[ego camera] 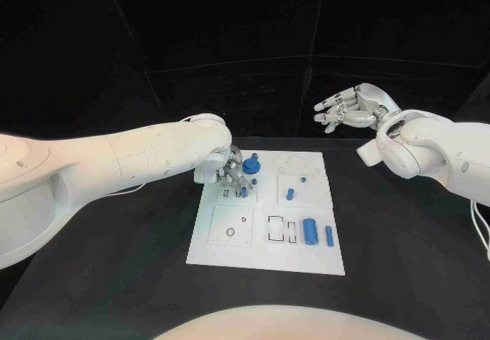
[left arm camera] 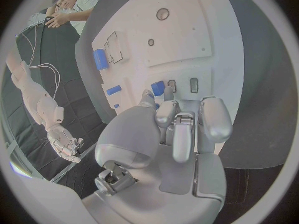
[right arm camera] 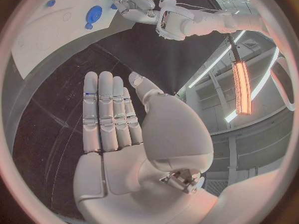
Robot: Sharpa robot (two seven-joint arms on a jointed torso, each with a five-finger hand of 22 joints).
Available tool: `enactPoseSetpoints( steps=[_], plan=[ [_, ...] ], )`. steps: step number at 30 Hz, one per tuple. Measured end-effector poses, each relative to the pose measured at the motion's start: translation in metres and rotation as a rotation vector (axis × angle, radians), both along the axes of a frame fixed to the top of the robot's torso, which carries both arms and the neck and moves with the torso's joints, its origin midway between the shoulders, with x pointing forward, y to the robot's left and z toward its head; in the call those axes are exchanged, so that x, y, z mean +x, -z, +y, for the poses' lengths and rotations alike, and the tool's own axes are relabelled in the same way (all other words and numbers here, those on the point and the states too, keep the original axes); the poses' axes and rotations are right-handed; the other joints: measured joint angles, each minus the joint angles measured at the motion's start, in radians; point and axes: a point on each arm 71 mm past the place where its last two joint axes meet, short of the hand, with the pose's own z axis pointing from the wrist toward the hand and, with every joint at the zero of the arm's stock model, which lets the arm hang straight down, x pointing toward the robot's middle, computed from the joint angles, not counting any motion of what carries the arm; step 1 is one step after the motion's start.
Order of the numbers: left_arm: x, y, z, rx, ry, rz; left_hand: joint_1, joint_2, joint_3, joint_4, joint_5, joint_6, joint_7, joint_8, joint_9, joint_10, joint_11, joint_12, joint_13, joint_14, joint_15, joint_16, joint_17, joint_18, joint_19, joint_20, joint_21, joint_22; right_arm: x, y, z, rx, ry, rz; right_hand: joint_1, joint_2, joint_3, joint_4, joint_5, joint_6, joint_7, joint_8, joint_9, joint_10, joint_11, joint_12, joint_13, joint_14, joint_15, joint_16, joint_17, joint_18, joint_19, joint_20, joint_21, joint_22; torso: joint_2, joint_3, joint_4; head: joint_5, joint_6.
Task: Assemble the parts on the task board
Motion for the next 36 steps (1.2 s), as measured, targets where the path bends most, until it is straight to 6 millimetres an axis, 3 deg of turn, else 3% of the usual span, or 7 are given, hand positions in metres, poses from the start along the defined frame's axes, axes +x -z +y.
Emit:
enactPoseSetpoints(
  steps=[8,16,24,31,36],
  plan=[
    [0.0000,-0.0001,-0.0009,0.003,0.004,-0.001,0.012,-0.012,0.024,-0.016,0.000,0.000,0.000,0.000,0.000,0.000,0.000,0.000,-0.002,0.000,0.000,0.000,0.000,0.000,-0.002,0.002,0.000,0.001,0.0001,0.0002,0.0009,-0.001,0.000,0.002,0.000,0.000,0.000,0.000,0.004,0.000,0.000,0.000,0.000,0.000,0.000,0.000,0.000,0.000,0.000,0.000,0.000,0.000,0.000,0.000,0.000,0.000,0.000,0.0002,0.0000,-0.001,-0.001],
    [-0.0015,0.0000,-0.0024,0.003,0.012,-0.002,0.062,-0.009,0.092,-0.056,0.004,-0.004,-0.004,0.000,0.000,-0.004,-0.004,0.000,-0.007,0.000,0.000,0.000,0.000,0.000,-0.007,0.000,0.000,0.001,0.0003,0.0003,0.0011,-0.001,0.001,0.004,0.000,0.000,0.000,0.000,0.004,0.000,0.000,0.000,0.000,0.000,0.000,0.000,-0.001,0.000,0.000,0.000,-0.001,0.000,0.000,0.000,-0.002,-0.001,0.000,0.0002,0.0000,-0.002,-0.004],
    [-0.0040,0.0001,-0.0043,0.000,0.023,0.000,0.069,-0.017,0.137,-0.078,0.004,-0.004,-0.004,-0.001,-0.004,-0.004,-0.003,0.000,-0.012,0.000,0.000,0.000,0.000,0.000,-0.007,0.000,0.000,0.002,0.0009,0.0005,0.0022,-0.002,0.000,0.005,0.000,0.000,0.000,0.000,0.004,0.000,0.000,0.000,0.000,0.000,0.000,0.000,-0.001,0.000,0.000,0.000,-0.001,0.000,0.000,0.000,-0.004,-0.001,0.000,0.0002,0.0006,-0.002,-0.005],
    [-0.0047,-0.0003,-0.0024,-0.005,0.022,-0.002,0.083,-0.014,0.206,-0.098,0.008,-0.003,-0.004,-0.004,-0.011,-0.010,-0.010,0.000,-0.021,0.000,0.000,0.000,0.000,0.000,-0.009,-0.002,0.000,0.002,0.0014,0.0006,0.0023,-0.003,0.002,0.006,0.000,0.000,0.000,0.000,0.004,0.000,0.000,0.000,0.000,0.000,0.000,0.000,-0.003,0.000,0.000,0.000,-0.003,0.000,0.000,0.000,-0.004,-0.002,0.000,0.0001,0.0006,-0.001,-0.008],
    [-0.0053,-0.0009,-0.0001,-0.012,0.015,-0.009,0.101,-0.029,0.288,-0.130,0.011,-0.002,-0.010,-0.011,-0.017,-0.013,-0.013,-0.006,-0.028,0.000,0.000,0.000,0.000,0.000,-0.011,-0.004,0.000,0.003,0.0015,0.0007,0.0027,-0.003,0.002,0.006,0.000,0.000,0.000,0.000,0.009,0.000,0.000,0.000,0.000,0.000,0.000,0.000,-0.003,0.000,0.000,0.000,-0.003,0.000,0.000,0.000,-0.004,-0.002,0.000,0.0000,0.0006,-0.001,-0.010]
  ],
)
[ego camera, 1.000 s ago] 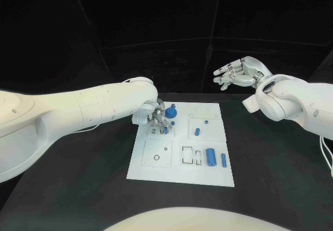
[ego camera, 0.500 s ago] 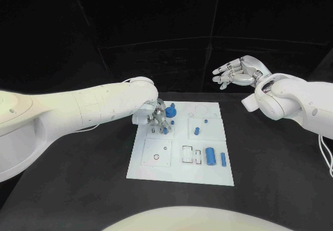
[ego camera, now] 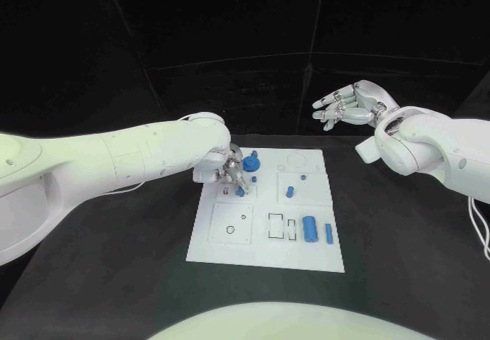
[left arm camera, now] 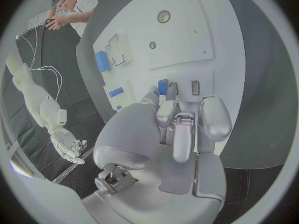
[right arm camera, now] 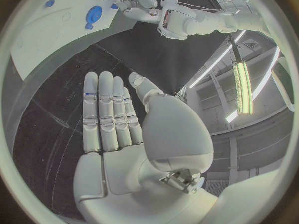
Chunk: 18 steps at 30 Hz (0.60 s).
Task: Assemble the parts on the task board
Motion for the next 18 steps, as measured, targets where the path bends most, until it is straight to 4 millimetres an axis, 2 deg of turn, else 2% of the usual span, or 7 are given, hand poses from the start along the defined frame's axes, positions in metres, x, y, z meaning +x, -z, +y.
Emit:
enactPoseSetpoints(
  steps=[5,6,7,8,12,17,18],
  plan=[
    [-0.001,0.000,0.004,-0.009,-0.012,-0.009,0.022,-0.025,0.037,0.030,0.062,-0.001,-0.002,0.008,0.000,-0.002,-0.001,-0.008,-0.008,0.000,0.000,0.000,0.000,0.000,0.000,0.000,0.000,0.003,0.000,0.000,0.000,0.000,0.000,0.000,0.000,0.000,0.000,0.000,0.000,0.000,0.000,0.000,0.000,0.000,0.000,0.000,0.000,0.000,0.000,0.000,0.000,0.000,0.000,0.000,0.000,0.000,0.000,-0.0003,0.0000,-0.001,-0.002],
    [-0.001,0.000,0.004,-0.011,-0.014,-0.010,0.020,-0.032,0.045,0.038,0.069,-0.001,-0.002,0.012,0.000,-0.002,-0.001,-0.008,-0.009,0.000,0.000,0.000,0.000,0.000,0.000,0.000,0.000,0.003,0.000,0.000,0.000,0.000,0.000,0.000,0.000,0.000,0.000,0.000,0.000,0.000,0.000,0.000,0.000,0.000,0.000,0.000,0.000,0.000,0.000,0.000,0.000,0.000,0.000,0.000,0.000,0.000,0.000,-0.0004,0.0000,-0.001,-0.002],
    [-0.002,0.000,0.005,-0.013,-0.017,-0.011,0.003,-0.051,0.070,0.056,0.071,-0.001,-0.002,0.023,0.000,-0.002,-0.001,-0.008,-0.011,0.000,0.000,0.000,0.000,0.000,0.000,0.000,0.000,0.003,0.000,0.000,0.000,0.000,0.000,0.000,0.000,0.000,0.000,0.000,0.000,0.000,0.000,0.000,0.000,0.000,0.000,0.000,0.000,0.000,0.000,0.000,0.000,0.000,0.000,0.000,0.000,0.000,0.000,-0.0003,0.0000,-0.001,-0.003],
    [-0.002,0.000,0.006,-0.015,-0.019,-0.012,-0.011,-0.067,0.126,0.032,0.071,-0.001,-0.002,0.026,0.000,-0.002,-0.001,-0.008,-0.012,0.000,0.000,0.000,0.000,0.000,0.000,0.000,0.000,0.005,0.000,0.000,0.000,0.000,0.000,0.000,0.000,0.000,0.000,0.000,0.000,0.000,0.000,0.000,0.000,0.000,0.000,0.000,0.000,0.000,0.000,0.000,0.000,0.000,0.000,0.000,0.000,0.000,0.000,-0.0003,0.0000,-0.001,-0.003],
    [-0.003,-0.002,0.009,-0.026,-0.028,-0.019,-0.065,-0.121,0.240,0.028,0.077,-0.006,-0.004,0.053,0.000,-0.002,-0.001,-0.008,-0.016,0.000,0.000,0.000,0.000,0.000,0.000,0.000,0.000,0.007,0.000,0.000,0.000,0.000,0.001,0.001,0.000,0.000,0.000,0.000,0.000,0.000,0.000,0.000,0.000,0.000,0.000,0.000,0.000,0.000,0.000,0.000,0.000,0.000,0.000,0.000,0.000,0.000,0.000,-0.0003,0.0000,-0.002,-0.004],
    [-0.004,-0.005,0.013,-0.044,-0.040,-0.034,-0.112,-0.159,0.344,0.007,0.077,-0.015,-0.002,0.079,0.001,0.005,0.000,-0.008,-0.018,0.000,0.000,0.000,0.000,0.000,0.000,0.000,0.000,0.010,0.000,0.000,0.000,-0.001,0.002,0.001,0.000,0.000,0.002,0.002,0.000,0.000,0.000,0.000,0.000,0.000,0.000,0.000,-0.002,0.000,0.000,0.000,-0.002,0.000,0.000,0.000,-0.004,-0.001,0.000,0.0000,0.0000,-0.001,-0.005],
    [-0.004,-0.006,0.014,-0.047,-0.043,-0.037,-0.114,-0.158,0.350,0.008,0.077,-0.016,-0.003,0.081,0.001,0.005,0.000,-0.008,-0.018,0.000,0.000,0.000,0.000,0.000,0.000,0.000,0.000,0.010,0.000,0.000,0.000,-0.001,0.002,0.001,0.000,0.000,0.002,0.002,0.000,0.000,0.000,0.000,0.000,0.000,0.000,0.000,-0.002,0.000,0.000,0.000,-0.002,0.000,0.000,0.000,-0.004,-0.001,0.000,0.0000,0.0000,-0.001,-0.005]
  ],
)
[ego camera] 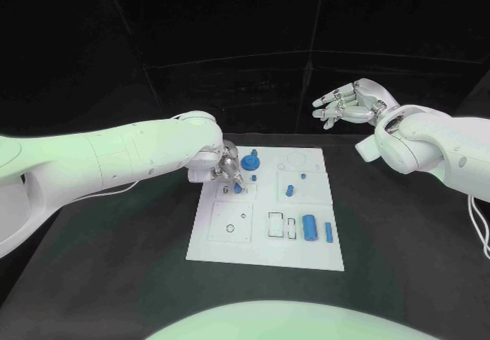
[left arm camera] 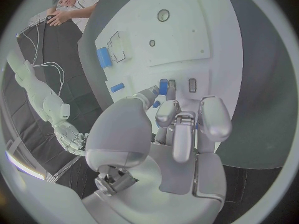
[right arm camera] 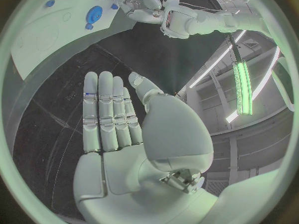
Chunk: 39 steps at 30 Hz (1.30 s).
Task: Assemble the parts on the task board
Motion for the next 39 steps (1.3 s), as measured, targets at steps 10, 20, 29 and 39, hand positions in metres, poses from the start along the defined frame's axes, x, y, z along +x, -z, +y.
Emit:
enactPoseSetpoints(
  steps=[10,20,29,39],
  plan=[
    [0.000,-0.004,0.007,-0.040,-0.041,-0.026,-0.035,-0.017,0.059,-0.006,0.000,-0.004,0.003,0.021,0.028,0.009,0.003,0.002,0.002,0.000,0.000,0.000,0.000,0.000,0.000,0.000,0.004,0.005,0.000,0.000,-0.001,0.000,0.003,0.000,0.000,0.000,-0.001,0.002,0.000,0.000,0.000,0.000,0.000,0.000,0.000,-0.001,0.000,0.000,0.000,-0.002,0.000,0.000,0.000,0.000,0.000,0.000,-0.001,0.0006,0.0003,0.003,-0.002],
    [-0.001,0.000,0.010,-0.075,-0.096,-0.046,-0.046,-0.028,0.080,-0.009,0.000,-0.006,0.005,0.029,0.029,0.014,0.000,0.005,0.001,0.000,0.000,0.000,0.000,0.000,0.000,0.000,0.004,0.006,0.000,0.000,-0.003,-0.001,0.006,-0.001,0.000,0.000,-0.002,0.003,0.000,-0.007,0.000,0.000,0.000,0.000,0.000,-0.004,-0.004,0.000,0.000,-0.004,-0.003,0.000,0.004,0.004,-0.005,-0.003,-0.002,0.0007,0.0011,0.009,-0.005],
    [-0.005,0.009,0.012,-0.101,-0.149,-0.074,-0.052,-0.034,0.094,-0.017,-0.003,-0.008,0.007,0.030,0.057,0.014,0.001,0.005,-0.001,0.000,0.000,0.000,0.000,0.000,0.000,0.000,0.006,0.009,0.000,0.000,-0.004,-0.001,0.007,-0.001,0.000,0.000,-0.002,0.003,0.000,-0.011,0.004,0.000,0.000,-0.004,0.004,-0.004,-0.006,-0.004,0.004,-0.004,-0.005,0.000,0.004,0.004,-0.005,-0.004,-0.002,0.0007,0.0011,0.009,-0.004],
    [-0.007,0.016,0.015,-0.115,-0.190,-0.095,-0.060,-0.042,0.110,-0.028,-0.004,-0.009,0.008,0.035,0.057,0.014,0.001,0.005,-0.001,0.000,0.000,0.000,0.000,0.000,0.000,0.000,0.008,0.010,0.000,0.000,-0.005,-0.002,0.010,-0.001,0.000,0.000,-0.004,0.005,0.005,-0.017,0.005,-0.004,-0.001,-0.004,0.004,-0.008,-0.010,-0.004,0.004,-0.008,-0.009,0.000,0.004,0.004,-0.009,-0.006,-0.001,0.0001,-0.0001,0.011,-0.004]
  ],
)
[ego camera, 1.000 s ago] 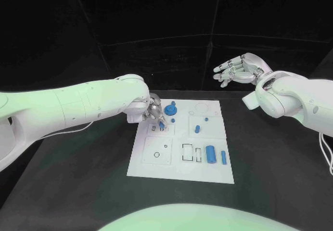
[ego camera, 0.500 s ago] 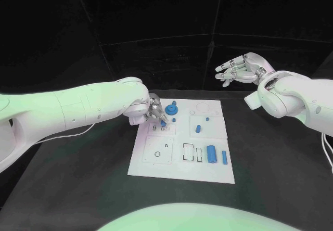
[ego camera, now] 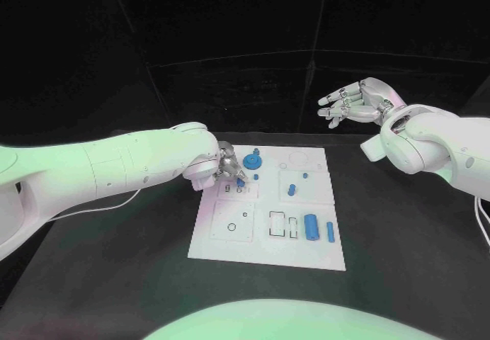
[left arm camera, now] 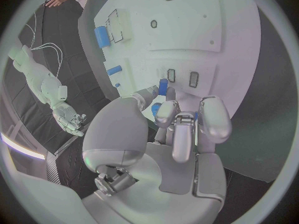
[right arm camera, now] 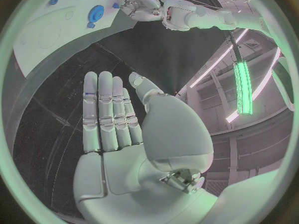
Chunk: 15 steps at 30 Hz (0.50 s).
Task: Assemble the parts on the task board
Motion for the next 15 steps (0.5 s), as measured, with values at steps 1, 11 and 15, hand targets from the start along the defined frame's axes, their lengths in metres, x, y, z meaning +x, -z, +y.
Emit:
enactPoseSetpoints(
  steps=[1,11,15],
  plan=[
    [-0.0002,0.0003,0.0006,0.000,-0.002,-0.001,0.000,0.000,0.000,0.000,0.000,0.000,0.000,0.000,0.000,0.000,0.000,0.000,0.000,0.000,0.000,0.000,0.000,0.000,0.000,0.000,0.000,0.000,0.0000,0.0000,0.0000,0.000,0.000,0.000,0.000,0.000,0.000,0.000,0.000,0.000,0.000,0.000,0.000,0.000,0.000,0.000,0.000,0.000,0.000,0.000,0.000,0.000,0.000,0.000,0.000,0.000,0.000,-0.0001,-0.0004,0.001,0.000],
    [-0.0024,0.0014,0.0043,0.010,-0.003,0.000,0.000,0.000,0.013,-0.005,0.003,0.000,0.000,0.003,0.000,0.000,0.000,0.000,0.000,0.000,0.000,0.000,0.000,0.000,0.000,0.000,0.000,0.000,0.0001,0.0000,-0.0007,-0.001,0.003,0.000,0.000,0.000,0.000,0.000,0.000,0.000,0.000,0.000,0.000,0.000,0.000,0.000,-0.001,0.000,0.000,0.000,-0.001,0.000,0.000,0.000,-0.006,0.000,0.001,-0.0007,-0.0009,0.003,-0.004],
    [-0.0032,0.0017,0.0066,0.018,0.000,0.003,0.000,0.000,0.014,-0.005,0.003,0.000,0.000,0.006,0.000,0.000,0.000,0.000,0.000,0.000,0.000,0.000,0.000,0.000,0.000,0.000,0.000,0.000,0.0003,0.0000,-0.0008,-0.001,0.003,-0.001,0.000,0.000,0.000,0.000,0.000,0.000,0.000,0.000,0.000,0.000,0.000,0.000,-0.001,0.000,0.000,0.000,-0.001,0.000,0.000,0.000,-0.006,0.000,0.001,-0.0007,-0.0010,0.003,-0.005]
  ],
)
